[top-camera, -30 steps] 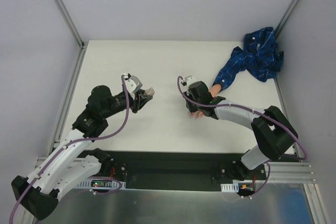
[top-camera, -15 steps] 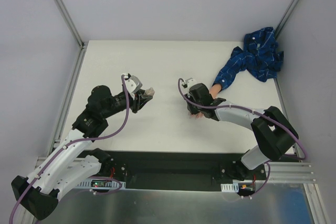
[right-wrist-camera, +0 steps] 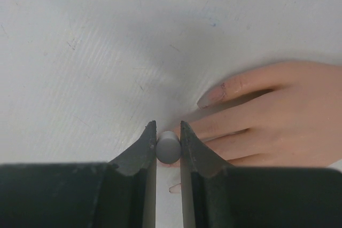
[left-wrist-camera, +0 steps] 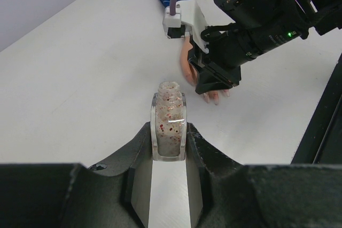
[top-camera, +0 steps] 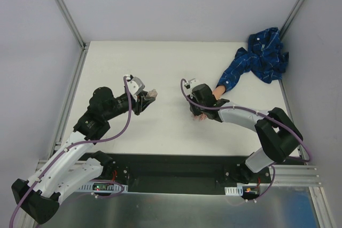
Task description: Paint the nails
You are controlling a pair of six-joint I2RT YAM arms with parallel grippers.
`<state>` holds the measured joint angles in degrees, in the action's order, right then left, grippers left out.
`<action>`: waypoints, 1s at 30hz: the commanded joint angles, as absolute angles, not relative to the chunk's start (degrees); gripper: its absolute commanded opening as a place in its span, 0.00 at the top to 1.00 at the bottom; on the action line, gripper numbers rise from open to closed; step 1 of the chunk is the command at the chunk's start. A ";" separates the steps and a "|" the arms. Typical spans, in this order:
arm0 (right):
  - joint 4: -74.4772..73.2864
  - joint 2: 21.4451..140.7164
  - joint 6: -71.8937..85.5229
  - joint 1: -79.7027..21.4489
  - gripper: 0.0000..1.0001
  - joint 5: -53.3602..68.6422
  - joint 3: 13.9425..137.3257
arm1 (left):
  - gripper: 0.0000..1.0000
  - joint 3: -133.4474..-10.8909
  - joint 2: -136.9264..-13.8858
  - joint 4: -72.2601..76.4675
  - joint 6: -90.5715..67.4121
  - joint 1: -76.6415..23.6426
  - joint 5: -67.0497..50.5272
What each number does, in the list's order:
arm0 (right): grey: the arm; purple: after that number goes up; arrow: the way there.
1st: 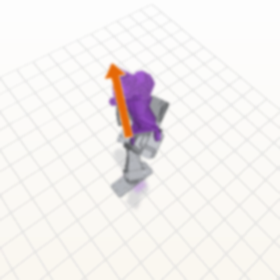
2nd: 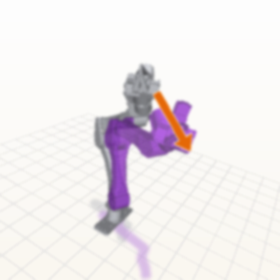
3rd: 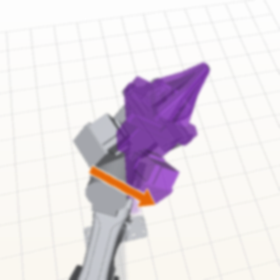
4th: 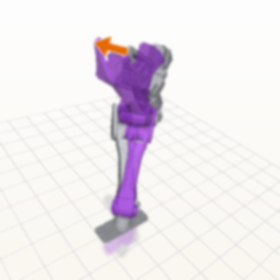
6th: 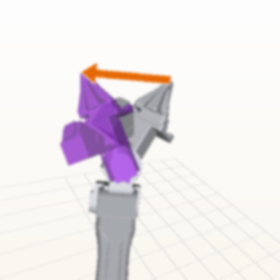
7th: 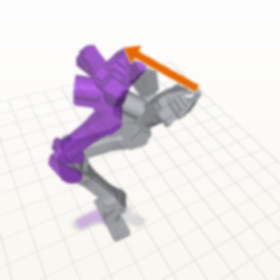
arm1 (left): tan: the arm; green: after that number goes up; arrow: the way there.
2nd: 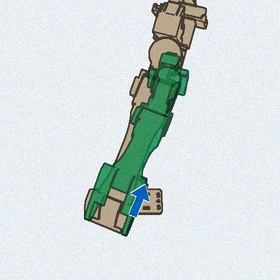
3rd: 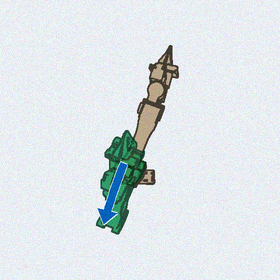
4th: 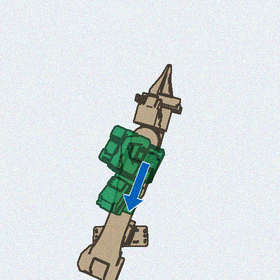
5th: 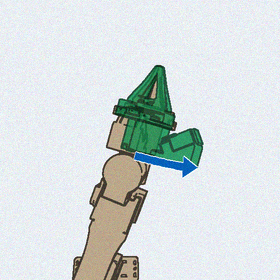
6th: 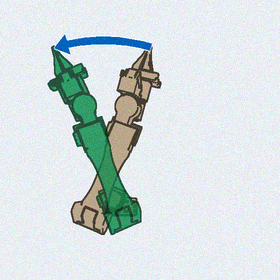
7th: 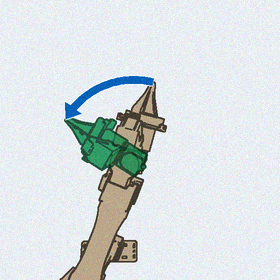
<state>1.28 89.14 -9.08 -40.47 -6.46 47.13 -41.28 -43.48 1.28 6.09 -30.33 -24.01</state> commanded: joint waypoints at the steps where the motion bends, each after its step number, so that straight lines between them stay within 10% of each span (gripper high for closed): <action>1: 2.64 90.26 -9.05 -40.52 1.00 -5.19 51.15 | 1.00 -41.22 -42.45 4.22 6.77 -30.15 -25.49; 30: 2.11 86.65 -8.70 -40.43 1.00 -6.94 46.14 | 1.00 -41.22 -42.71 4.22 6.68 -30.15 -25.75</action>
<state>1.08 87.90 -9.04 -40.47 -6.24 45.76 -41.28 -43.35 1.28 6.09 -30.33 -24.01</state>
